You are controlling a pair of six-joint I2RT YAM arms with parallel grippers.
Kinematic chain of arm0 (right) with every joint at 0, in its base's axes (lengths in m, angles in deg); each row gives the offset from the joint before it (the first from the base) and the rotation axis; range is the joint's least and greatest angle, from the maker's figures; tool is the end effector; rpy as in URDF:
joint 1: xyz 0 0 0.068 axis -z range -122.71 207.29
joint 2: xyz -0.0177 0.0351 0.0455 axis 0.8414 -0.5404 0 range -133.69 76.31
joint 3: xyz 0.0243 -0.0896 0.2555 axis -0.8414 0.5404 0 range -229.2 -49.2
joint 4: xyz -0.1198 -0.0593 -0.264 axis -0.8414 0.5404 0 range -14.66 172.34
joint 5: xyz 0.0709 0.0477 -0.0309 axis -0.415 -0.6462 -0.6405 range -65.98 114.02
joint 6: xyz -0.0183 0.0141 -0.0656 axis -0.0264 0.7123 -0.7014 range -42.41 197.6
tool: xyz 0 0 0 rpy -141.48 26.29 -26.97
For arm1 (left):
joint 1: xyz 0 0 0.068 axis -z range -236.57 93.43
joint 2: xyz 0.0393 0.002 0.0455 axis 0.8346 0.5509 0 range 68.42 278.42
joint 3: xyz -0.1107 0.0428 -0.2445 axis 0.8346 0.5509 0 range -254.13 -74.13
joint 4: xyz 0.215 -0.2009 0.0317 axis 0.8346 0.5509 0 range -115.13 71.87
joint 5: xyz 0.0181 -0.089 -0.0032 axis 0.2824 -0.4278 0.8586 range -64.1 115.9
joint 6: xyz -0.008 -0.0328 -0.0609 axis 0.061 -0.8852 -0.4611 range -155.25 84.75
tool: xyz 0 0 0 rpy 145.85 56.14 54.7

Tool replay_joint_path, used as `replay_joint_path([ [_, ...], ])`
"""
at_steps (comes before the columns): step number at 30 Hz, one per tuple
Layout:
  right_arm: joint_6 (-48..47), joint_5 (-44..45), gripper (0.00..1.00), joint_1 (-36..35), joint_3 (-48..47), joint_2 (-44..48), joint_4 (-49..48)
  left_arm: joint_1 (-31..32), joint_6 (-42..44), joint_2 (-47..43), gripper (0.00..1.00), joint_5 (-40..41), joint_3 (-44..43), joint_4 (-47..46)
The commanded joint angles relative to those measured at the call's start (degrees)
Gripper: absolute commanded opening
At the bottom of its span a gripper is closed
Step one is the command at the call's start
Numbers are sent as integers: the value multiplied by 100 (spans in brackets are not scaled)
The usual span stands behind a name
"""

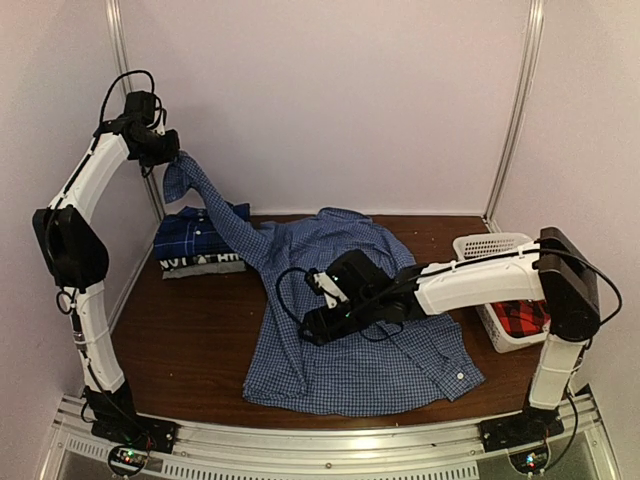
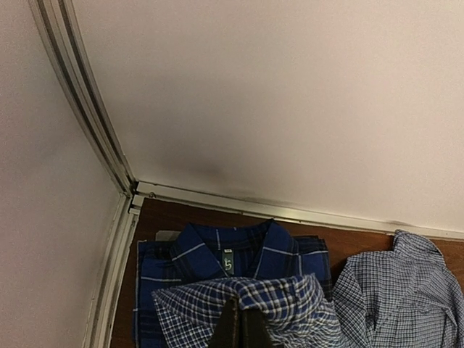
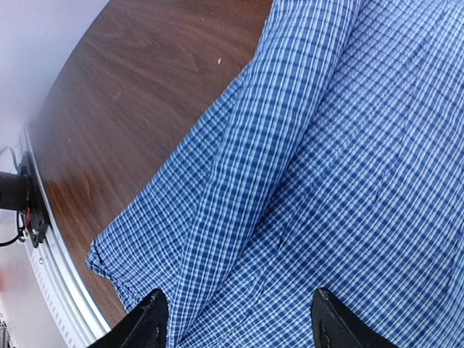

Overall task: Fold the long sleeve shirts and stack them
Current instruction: Flatten out the crumpled shirt at the center of the board.

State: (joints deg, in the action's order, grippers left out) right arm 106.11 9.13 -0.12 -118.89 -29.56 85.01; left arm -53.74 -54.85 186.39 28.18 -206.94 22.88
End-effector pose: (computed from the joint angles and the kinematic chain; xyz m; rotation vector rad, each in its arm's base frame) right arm 0.2271 0.3819 0.1564 -0.7766 2.4655 0.9605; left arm 0.5088 -0.0230 0.4043 -0.3371 2.1283 -0.1846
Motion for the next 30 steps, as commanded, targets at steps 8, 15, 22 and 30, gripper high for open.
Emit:
replay_joint_path([
  [8,955,854,62,-1072,-45,-133,582,-7,-5,-102,0,-532,115,-516],
  [15,1000,839,54,-1151,-343,-482,802,-7,12,-114,0,-631,8,-577],
  [22,910,651,43,-1182,-544,-671,854,-2,1,-90,0,-738,-8,-647],
  [30,652,239,1,-1222,-1099,-945,959,-10,17,-46,0,-744,-40,-705],
])
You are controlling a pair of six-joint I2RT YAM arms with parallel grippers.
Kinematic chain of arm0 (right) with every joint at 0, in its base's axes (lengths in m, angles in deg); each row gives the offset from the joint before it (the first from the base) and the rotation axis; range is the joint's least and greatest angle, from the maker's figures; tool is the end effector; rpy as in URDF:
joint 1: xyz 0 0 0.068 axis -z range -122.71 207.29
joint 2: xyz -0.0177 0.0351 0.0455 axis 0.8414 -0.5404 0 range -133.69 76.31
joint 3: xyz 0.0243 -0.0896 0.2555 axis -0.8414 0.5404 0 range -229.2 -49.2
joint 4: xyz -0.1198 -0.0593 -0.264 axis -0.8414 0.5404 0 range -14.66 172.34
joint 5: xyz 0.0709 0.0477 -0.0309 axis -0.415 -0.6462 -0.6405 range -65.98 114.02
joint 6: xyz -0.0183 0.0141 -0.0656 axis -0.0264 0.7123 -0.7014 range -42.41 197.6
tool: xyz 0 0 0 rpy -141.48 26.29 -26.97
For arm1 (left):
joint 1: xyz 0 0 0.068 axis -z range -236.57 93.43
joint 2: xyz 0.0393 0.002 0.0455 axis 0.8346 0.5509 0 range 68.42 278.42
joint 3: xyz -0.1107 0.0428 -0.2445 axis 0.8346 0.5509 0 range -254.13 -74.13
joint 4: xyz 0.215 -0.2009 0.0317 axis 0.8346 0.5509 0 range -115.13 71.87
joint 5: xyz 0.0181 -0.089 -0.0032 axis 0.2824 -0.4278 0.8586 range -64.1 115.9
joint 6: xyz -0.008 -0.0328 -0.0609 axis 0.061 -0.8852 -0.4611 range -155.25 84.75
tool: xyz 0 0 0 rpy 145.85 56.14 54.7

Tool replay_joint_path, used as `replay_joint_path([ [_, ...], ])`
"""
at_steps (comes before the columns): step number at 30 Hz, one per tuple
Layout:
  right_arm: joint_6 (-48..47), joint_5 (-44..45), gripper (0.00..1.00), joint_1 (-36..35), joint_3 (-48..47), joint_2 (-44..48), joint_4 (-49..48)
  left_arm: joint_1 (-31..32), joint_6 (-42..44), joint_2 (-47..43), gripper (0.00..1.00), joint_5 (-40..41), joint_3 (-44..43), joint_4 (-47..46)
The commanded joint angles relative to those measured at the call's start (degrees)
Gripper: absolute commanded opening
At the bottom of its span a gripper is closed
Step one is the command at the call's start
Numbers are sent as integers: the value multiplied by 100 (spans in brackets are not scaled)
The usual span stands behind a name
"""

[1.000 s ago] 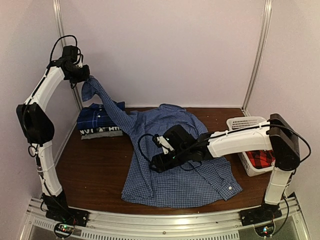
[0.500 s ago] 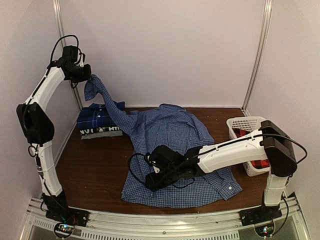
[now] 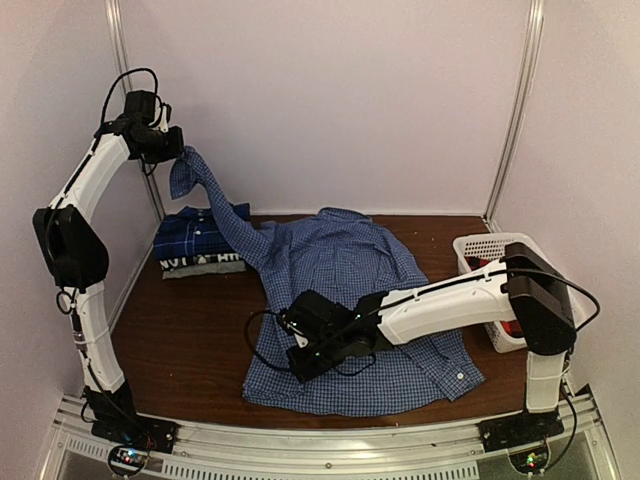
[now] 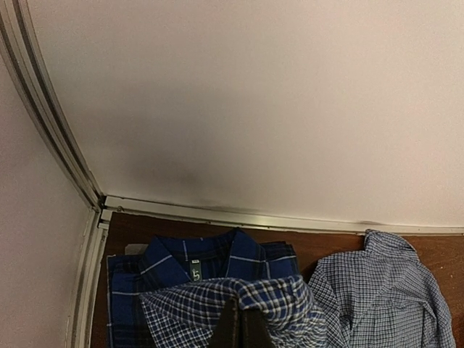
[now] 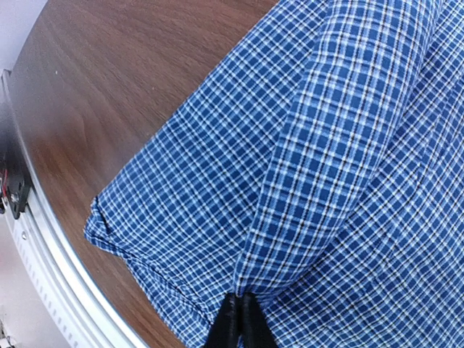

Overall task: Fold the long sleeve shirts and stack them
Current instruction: Flatten out the crumpled shirt at the center of the board.

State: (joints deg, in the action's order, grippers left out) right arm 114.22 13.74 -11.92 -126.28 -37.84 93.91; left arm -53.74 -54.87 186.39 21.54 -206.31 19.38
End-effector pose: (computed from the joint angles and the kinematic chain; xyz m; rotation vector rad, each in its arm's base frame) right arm 0.1545 0.4349 0.1247 -0.8597 2.6638 0.8421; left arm 0.5132 -0.0298 0.4071 -0.2628 2.0972 -0.3149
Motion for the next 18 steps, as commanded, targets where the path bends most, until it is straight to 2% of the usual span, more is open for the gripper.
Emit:
replay_joint_path([
  [1,-228,-231,0,-41,-502,-158,113,-9,19,-46,0,-68,-112,-360],
  [8,-691,-708,0,-40,-1728,-629,-38,-4,-7,-46,0,-68,-168,-501],
  [13,-950,-1222,0,18,-2816,-1421,-262,-7,-25,-107,0,75,-307,-583],
  [18,-982,-1758,0,35,-3466,-2067,-563,-18,0,-257,0,315,-311,-767],
])
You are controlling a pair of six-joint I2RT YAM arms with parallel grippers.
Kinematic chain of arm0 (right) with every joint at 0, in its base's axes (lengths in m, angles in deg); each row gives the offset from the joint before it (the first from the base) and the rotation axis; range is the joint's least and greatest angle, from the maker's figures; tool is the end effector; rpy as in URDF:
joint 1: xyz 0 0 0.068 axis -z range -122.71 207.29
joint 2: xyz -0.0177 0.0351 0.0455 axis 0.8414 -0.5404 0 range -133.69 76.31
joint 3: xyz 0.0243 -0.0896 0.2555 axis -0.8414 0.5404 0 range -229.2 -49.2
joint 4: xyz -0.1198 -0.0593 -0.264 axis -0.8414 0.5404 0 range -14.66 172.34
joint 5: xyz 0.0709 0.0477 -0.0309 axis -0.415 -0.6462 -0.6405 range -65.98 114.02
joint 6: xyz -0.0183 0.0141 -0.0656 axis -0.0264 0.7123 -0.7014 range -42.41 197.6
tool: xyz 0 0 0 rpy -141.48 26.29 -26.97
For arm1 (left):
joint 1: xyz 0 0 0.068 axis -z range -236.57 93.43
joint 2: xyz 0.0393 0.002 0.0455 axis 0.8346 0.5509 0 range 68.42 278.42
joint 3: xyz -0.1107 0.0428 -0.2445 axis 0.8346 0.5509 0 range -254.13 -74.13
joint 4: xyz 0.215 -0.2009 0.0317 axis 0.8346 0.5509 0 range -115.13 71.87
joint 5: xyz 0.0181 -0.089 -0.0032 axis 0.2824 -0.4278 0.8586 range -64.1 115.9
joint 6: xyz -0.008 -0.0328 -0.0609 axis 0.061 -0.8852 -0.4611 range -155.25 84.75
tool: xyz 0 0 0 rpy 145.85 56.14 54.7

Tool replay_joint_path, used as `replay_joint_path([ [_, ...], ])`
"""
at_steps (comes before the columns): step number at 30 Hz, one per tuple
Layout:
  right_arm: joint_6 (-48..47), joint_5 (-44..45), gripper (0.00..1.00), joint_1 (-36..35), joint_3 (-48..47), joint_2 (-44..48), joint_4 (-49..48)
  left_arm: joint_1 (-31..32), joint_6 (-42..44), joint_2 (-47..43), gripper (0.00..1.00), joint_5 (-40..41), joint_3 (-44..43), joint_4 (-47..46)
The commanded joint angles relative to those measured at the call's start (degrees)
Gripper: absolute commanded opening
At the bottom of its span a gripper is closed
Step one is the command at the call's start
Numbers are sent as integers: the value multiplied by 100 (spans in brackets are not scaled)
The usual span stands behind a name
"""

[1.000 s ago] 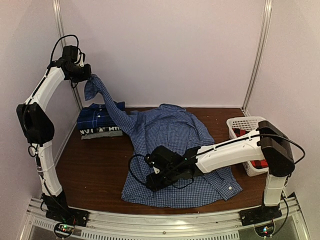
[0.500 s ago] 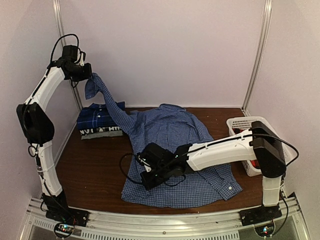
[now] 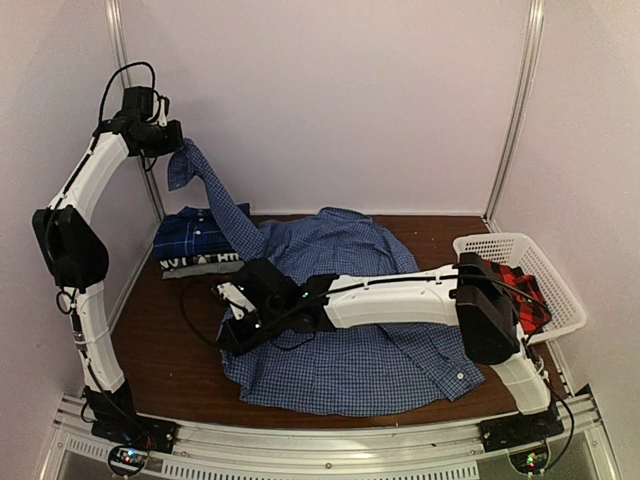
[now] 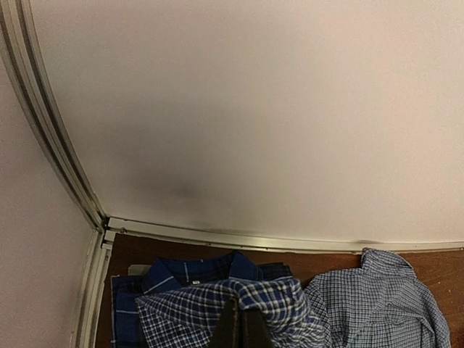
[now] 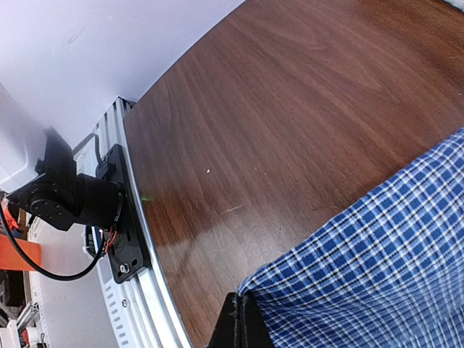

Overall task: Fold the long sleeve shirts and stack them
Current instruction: Flatten out the crumpled shirt at the center of the board.

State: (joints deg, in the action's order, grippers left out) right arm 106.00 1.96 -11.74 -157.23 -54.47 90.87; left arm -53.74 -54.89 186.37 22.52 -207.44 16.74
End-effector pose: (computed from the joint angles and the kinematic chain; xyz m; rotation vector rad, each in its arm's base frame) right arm 0.1856 0.5432 0.1808 -1.1039 2.2925 1.2487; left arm 0.5148 -0.0289 0.4199 -0.2621 2.0294 -0.3057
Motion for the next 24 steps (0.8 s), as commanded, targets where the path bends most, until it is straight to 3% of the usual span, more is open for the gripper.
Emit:
replay_joint_path([
  [1,-153,-621,0,21,-452,-479,-313,-18,4,-276,0,239,-195,-550],
  [11,84,-1020,0,211,-685,-895,-1151,-11,-86,-345,0,450,-224,-980],
  [24,480,-1285,0,314,-923,-1332,-2269,-16,-333,-403,0,-83,-50,-1492],
])
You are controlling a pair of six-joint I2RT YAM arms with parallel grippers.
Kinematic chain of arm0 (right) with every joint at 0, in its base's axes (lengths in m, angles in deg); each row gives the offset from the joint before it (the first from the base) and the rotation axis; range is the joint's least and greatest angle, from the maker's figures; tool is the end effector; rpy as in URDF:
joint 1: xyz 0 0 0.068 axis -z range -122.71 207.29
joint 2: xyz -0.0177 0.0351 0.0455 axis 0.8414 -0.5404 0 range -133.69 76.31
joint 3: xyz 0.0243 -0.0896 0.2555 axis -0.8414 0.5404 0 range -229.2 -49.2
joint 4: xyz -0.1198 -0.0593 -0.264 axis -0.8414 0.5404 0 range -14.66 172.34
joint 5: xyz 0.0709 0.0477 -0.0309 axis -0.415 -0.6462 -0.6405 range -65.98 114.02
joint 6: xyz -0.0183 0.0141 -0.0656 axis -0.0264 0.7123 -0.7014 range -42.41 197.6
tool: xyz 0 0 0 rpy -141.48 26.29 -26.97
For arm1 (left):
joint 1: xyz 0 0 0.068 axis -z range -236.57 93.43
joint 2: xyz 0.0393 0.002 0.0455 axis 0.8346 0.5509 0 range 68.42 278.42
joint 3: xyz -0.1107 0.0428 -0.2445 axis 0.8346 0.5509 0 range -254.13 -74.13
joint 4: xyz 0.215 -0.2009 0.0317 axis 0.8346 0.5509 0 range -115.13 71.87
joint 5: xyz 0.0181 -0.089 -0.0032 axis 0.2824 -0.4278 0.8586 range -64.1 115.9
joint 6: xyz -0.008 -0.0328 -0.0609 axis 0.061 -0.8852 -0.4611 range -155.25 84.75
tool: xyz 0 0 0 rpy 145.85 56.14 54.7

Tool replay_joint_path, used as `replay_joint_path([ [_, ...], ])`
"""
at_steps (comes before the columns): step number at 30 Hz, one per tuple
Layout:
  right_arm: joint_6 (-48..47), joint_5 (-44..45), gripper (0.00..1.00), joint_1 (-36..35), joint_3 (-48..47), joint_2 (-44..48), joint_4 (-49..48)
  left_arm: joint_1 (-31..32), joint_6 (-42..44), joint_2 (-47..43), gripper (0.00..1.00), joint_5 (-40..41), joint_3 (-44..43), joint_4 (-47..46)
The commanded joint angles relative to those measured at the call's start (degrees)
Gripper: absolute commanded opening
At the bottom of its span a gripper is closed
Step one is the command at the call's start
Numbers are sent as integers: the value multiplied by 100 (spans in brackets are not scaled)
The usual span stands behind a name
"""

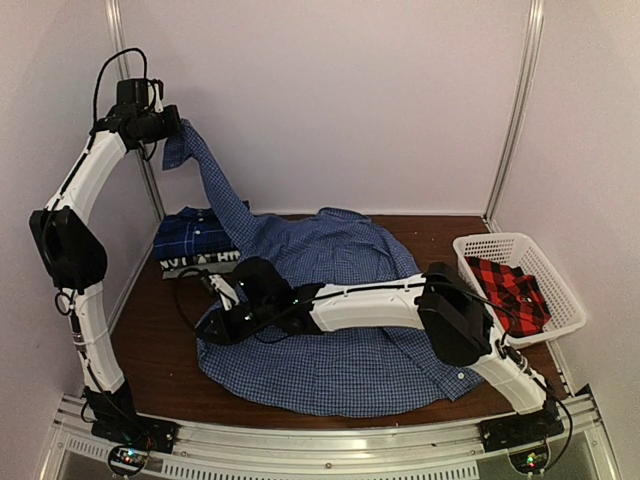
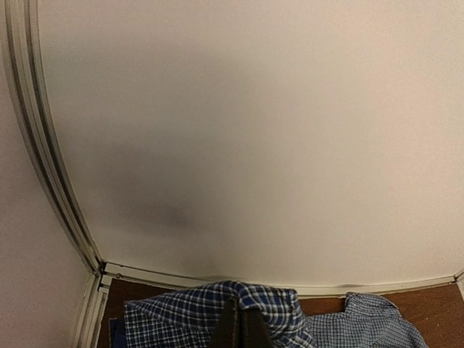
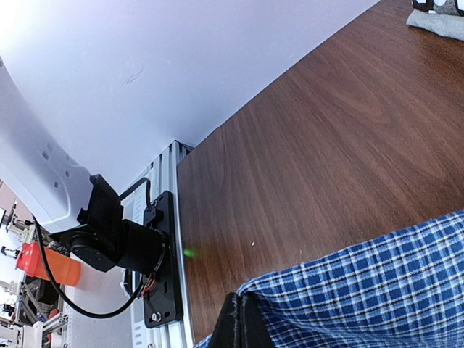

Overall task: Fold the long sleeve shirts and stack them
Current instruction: Flatten out the crumpled shirt at the center of the board.

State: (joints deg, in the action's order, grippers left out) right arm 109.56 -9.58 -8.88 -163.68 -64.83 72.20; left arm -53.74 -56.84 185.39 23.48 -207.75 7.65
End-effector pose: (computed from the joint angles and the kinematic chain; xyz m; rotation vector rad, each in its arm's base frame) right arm 0.2197 0.5744 0.1575 -1.1048 2.0519 1.5843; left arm 0.5164 -0.0280 0.4497 -0.2748 1.8450 -0.3350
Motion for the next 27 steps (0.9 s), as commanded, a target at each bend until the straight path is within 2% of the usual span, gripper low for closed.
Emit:
replay_joint_path([
  [1,109,-140,1,33,-407,-373,-312,-17,-144,-306,0,-191,-11,-593],
  [5,1,-112,16,67,-373,-352,-47,-19,-120,-462,0,-182,418,-605],
  [10,-288,116,45,141,-79,100,264,-18,-139,-930,0,-158,1831,-958],
  [14,-582,454,58,219,144,613,757,-10,-190,-1321,0,-415,2866,-1205],
  [20,-497,1027,70,653,1382,1828,698,-5,-283,-2136,0,-376,4435,-1527],
  [23,-412,1265,72,1006,2097,2426,663,-8,-311,-2376,0,-156,4970,-1577],
  [27,-410,1784,73,1521,2983,3203,766,-4,-332,-2428,6,-66,5382,-1391],
])
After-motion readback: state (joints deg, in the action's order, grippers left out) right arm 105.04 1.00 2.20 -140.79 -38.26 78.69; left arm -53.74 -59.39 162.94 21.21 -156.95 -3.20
